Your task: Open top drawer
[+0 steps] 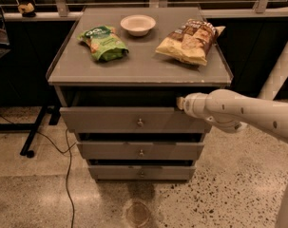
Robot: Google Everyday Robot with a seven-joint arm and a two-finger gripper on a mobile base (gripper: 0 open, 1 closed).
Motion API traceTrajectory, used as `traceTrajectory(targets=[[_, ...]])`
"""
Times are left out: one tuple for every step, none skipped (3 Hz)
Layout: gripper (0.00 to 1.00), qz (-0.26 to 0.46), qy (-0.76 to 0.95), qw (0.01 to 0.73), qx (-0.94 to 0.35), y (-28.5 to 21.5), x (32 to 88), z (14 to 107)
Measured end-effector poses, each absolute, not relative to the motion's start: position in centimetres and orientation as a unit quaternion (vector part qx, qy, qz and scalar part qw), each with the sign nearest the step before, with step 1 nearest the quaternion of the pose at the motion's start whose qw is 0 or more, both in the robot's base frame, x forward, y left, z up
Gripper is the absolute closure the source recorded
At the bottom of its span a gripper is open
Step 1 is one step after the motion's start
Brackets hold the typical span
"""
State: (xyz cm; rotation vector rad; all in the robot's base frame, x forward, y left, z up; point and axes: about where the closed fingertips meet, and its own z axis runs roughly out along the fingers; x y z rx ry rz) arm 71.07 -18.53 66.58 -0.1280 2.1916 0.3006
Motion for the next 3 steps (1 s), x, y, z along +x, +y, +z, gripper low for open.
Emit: traceTrajectory(targets=[[1.00, 0.121, 0.888, 0.441, -0.041, -19.1, 70.4, 66.6], [1.00, 0.124, 0.895, 0.428, -0.029, -19.8, 68.8, 66.4], [1.00, 0.126, 0.904, 0.409, -0.021, -20.6, 66.5, 66.1]])
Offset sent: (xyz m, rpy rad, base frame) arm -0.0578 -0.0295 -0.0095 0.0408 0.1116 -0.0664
